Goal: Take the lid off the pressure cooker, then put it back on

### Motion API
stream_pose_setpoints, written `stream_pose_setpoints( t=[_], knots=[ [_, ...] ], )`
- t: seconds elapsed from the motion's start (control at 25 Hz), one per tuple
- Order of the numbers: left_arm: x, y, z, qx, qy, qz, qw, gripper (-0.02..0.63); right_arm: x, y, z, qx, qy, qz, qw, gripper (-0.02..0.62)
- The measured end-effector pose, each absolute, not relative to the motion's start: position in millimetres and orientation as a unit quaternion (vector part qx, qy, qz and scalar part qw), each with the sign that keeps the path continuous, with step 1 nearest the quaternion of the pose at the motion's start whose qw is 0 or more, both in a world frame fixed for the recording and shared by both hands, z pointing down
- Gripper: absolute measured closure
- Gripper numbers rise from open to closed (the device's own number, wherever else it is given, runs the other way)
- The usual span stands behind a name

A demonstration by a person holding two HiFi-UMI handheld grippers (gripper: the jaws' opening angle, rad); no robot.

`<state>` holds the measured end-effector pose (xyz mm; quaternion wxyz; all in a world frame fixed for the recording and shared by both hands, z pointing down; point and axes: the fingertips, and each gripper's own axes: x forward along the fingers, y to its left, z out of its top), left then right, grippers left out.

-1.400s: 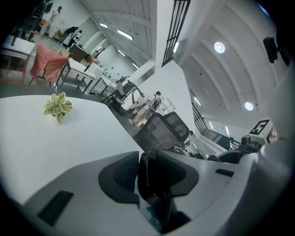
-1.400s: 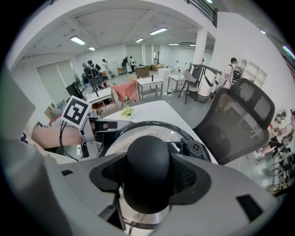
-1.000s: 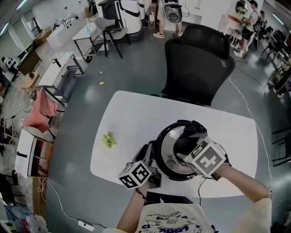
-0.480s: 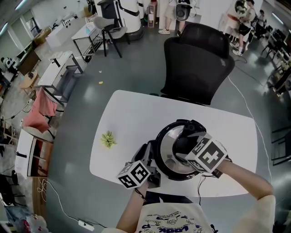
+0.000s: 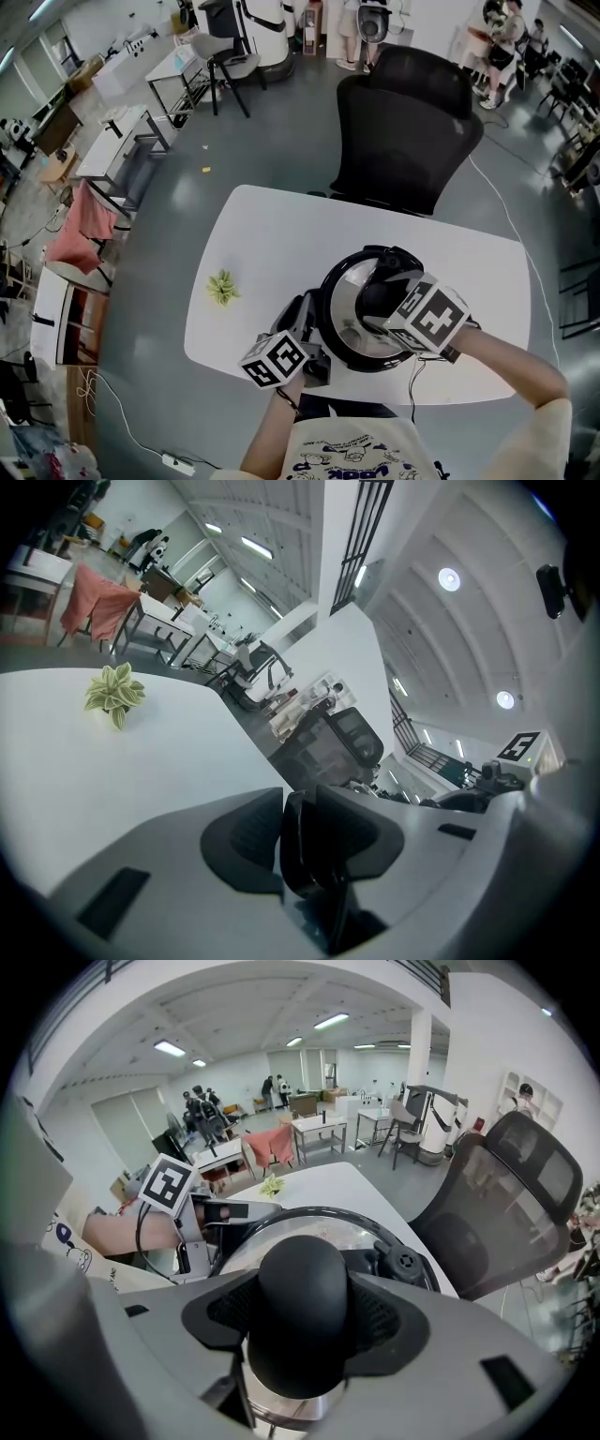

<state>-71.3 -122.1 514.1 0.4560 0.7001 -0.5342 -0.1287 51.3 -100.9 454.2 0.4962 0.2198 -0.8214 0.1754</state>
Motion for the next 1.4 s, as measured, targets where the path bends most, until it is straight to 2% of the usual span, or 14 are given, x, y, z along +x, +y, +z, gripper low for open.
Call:
stream_pose_setpoints(
  t=[1.4],
  knots=[
    [-76.0, -131.9, 514.4, 0.698, -0.521, -0.138, 0.470, 0.491, 45.7, -102.2, 453.3, 0.187, -0.835, 0.159, 0.492, 0.295]
  ],
)
